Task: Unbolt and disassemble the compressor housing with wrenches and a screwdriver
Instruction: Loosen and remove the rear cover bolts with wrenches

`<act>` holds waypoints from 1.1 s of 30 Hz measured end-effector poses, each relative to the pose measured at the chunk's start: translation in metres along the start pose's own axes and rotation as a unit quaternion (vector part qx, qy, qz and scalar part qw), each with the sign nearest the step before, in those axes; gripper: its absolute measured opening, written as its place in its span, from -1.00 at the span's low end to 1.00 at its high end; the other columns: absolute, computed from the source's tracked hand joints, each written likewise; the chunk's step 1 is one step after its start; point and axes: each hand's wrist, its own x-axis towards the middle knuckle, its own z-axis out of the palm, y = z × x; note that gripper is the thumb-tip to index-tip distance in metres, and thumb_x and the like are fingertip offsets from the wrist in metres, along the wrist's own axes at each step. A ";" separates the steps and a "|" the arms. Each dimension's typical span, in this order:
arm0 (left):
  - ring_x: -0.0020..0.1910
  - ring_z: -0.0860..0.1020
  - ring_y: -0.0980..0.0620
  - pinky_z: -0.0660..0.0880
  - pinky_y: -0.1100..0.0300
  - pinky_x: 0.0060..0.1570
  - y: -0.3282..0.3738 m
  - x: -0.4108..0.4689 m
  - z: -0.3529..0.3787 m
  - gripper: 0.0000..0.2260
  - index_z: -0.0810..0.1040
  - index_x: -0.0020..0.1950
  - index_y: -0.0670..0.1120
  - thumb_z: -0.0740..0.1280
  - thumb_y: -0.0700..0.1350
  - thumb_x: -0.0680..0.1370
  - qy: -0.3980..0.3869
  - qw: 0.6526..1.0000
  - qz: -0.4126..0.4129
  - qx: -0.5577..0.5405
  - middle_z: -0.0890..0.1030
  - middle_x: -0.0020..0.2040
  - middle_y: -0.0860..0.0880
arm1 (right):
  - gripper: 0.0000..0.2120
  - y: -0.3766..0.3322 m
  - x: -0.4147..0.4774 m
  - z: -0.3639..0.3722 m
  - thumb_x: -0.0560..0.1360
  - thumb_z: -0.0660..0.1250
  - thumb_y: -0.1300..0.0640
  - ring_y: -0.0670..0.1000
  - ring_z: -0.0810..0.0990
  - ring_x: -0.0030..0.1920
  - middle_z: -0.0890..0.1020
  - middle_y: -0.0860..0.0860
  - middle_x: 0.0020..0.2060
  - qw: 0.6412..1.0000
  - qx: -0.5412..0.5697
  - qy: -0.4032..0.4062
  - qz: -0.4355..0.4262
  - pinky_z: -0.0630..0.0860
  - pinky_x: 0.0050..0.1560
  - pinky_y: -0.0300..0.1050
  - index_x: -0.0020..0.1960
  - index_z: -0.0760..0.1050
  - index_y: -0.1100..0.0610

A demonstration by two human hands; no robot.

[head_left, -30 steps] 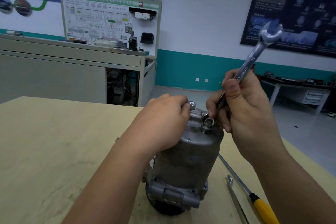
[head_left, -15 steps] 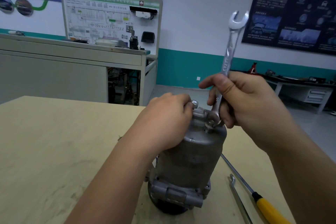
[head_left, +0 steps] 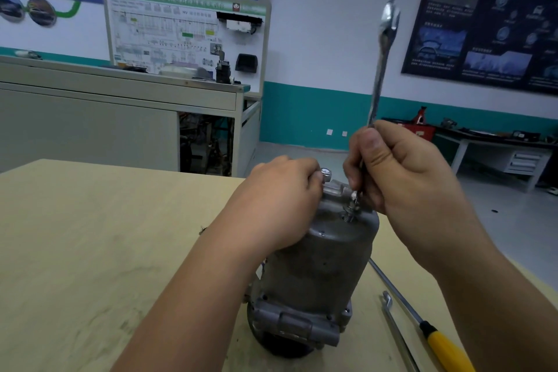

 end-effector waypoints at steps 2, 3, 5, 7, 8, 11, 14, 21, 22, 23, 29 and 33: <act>0.07 0.44 -0.08 0.41 -0.01 0.06 0.000 0.000 0.000 -0.76 0.48 0.10 0.04 0.03 0.01 0.65 -0.001 1.000 0.000 0.002 0.50 0.04 -0.05 | -0.62 0.002 -0.003 0.000 0.44 0.05 -0.15 -0.17 0.34 -0.47 0.42 -0.03 -0.44 1.000 0.008 0.003 -0.002 0.29 -0.45 -0.34 -0.23 0.39 0.16; 0.07 0.44 -0.07 0.41 0.00 0.06 -0.001 -0.001 0.000 -0.76 0.48 0.10 0.04 0.03 0.01 0.65 -0.002 1.000 0.000 0.003 0.50 0.04 -0.05 | -0.62 0.004 -0.005 0.000 0.45 0.05 -0.16 -0.17 0.34 -0.47 0.41 -0.04 -0.44 1.000 0.021 0.006 -0.002 0.28 -0.45 -0.35 -0.23 0.38 0.15; 0.10 0.43 -0.08 0.41 -0.01 0.09 -0.001 0.000 0.001 -0.74 0.48 0.14 0.04 0.02 0.00 0.65 -0.004 1.000 -0.001 0.003 0.50 0.07 -0.05 | -0.63 0.007 -0.008 -0.001 0.45 0.05 -0.15 -0.17 0.33 -0.50 0.43 -0.05 -0.46 0.998 0.063 0.020 -0.003 0.27 -0.50 -0.35 -0.24 0.39 0.14; 0.12 0.43 -0.08 0.40 -0.03 0.13 -0.001 0.001 0.001 -0.73 0.48 0.17 0.04 0.02 0.00 0.65 -0.006 1.000 -0.002 0.002 0.50 0.09 -0.05 | -0.64 0.011 -0.012 -0.002 0.45 0.05 -0.15 -0.16 0.33 -0.53 0.47 -0.05 -0.47 0.994 0.101 0.047 -0.011 0.28 -0.53 -0.33 -0.23 0.40 0.12; 0.12 0.43 -0.08 0.40 -0.03 0.13 -0.001 0.001 0.001 -0.72 0.48 0.18 0.04 0.02 0.00 0.65 -0.006 1.000 -0.002 0.003 0.51 0.10 -0.05 | -0.64 0.014 -0.014 -0.002 0.46 0.05 -0.16 -0.15 0.34 -0.54 0.50 -0.04 -0.47 0.992 0.111 0.060 -0.017 0.30 -0.54 -0.32 -0.21 0.42 0.10; 0.11 0.43 -0.07 0.41 -0.01 0.12 -0.002 0.001 0.002 -0.73 0.48 0.18 0.05 0.02 0.01 0.65 -0.004 1.000 -0.002 0.004 0.51 0.09 -0.04 | -0.64 0.020 -0.015 -0.002 0.50 0.04 -0.15 -0.11 0.36 -0.57 0.56 0.02 -0.44 0.988 0.126 0.090 -0.025 0.31 -0.56 -0.31 -0.16 0.46 0.09; 0.12 0.43 -0.08 0.41 -0.02 0.12 -0.002 0.002 0.003 -0.73 0.49 0.18 0.05 0.02 0.01 0.65 0.000 1.000 -0.001 0.008 0.51 0.10 -0.04 | -0.65 0.024 -0.012 -0.003 0.52 0.04 -0.10 -0.11 0.32 -0.60 0.58 0.04 -0.44 0.983 0.153 0.105 -0.006 0.29 -0.57 -0.35 -0.13 0.47 0.12; 0.14 0.44 -0.09 0.40 -0.04 0.15 -0.003 0.002 0.003 -0.72 0.49 0.19 0.04 0.02 0.01 0.65 0.001 1.000 0.003 0.011 0.52 0.13 -0.05 | -0.80 0.017 -0.001 -0.006 0.59 0.03 0.05 -0.09 0.27 -0.69 0.57 0.07 -0.49 0.984 0.157 0.081 0.021 0.23 -0.63 -0.37 -0.15 0.31 0.11; 0.14 0.44 -0.09 0.40 -0.05 0.15 -0.002 0.002 0.003 -0.72 0.49 0.19 0.04 0.02 0.01 0.65 0.001 1.000 0.003 0.011 0.52 0.14 -0.05 | -0.78 0.016 0.000 -0.007 0.57 0.05 0.02 -0.09 0.28 -0.68 0.56 0.05 -0.50 0.984 0.159 0.073 0.035 0.22 -0.63 -0.37 -0.16 0.32 0.13; 0.14 0.44 -0.09 0.40 -0.05 0.15 -0.002 0.002 0.003 -0.72 0.49 0.19 0.04 0.02 0.01 0.65 0.000 1.000 0.002 0.010 0.51 0.13 -0.05 | -0.75 0.015 0.001 -0.007 0.53 0.06 -0.02 -0.10 0.29 -0.67 0.54 0.03 -0.52 0.984 0.157 0.063 0.048 0.22 -0.62 -0.35 -0.18 0.33 0.14; 0.12 0.44 -0.09 0.40 -0.05 0.13 -0.002 0.001 0.002 -0.73 0.49 0.16 0.03 0.03 0.00 0.65 0.001 1.000 0.005 0.003 0.52 0.10 -0.06 | -0.62 0.006 0.004 0.000 0.43 0.03 -0.18 -0.13 0.28 -0.57 0.39 -0.05 -0.56 0.994 0.088 0.019 0.065 0.25 -0.58 -0.25 -0.25 0.30 0.14; 0.13 0.43 -0.10 0.39 -0.06 0.14 -0.002 0.001 0.001 -0.73 0.49 0.17 0.02 0.03 0.00 0.65 -0.001 1.000 0.005 0.004 0.51 0.10 -0.07 | -0.66 0.005 0.004 -0.006 0.42 0.10 -0.09 -0.11 0.25 -0.62 0.53 0.05 -0.52 0.994 0.096 -0.012 0.058 0.18 -0.61 -0.25 -0.22 0.37 0.19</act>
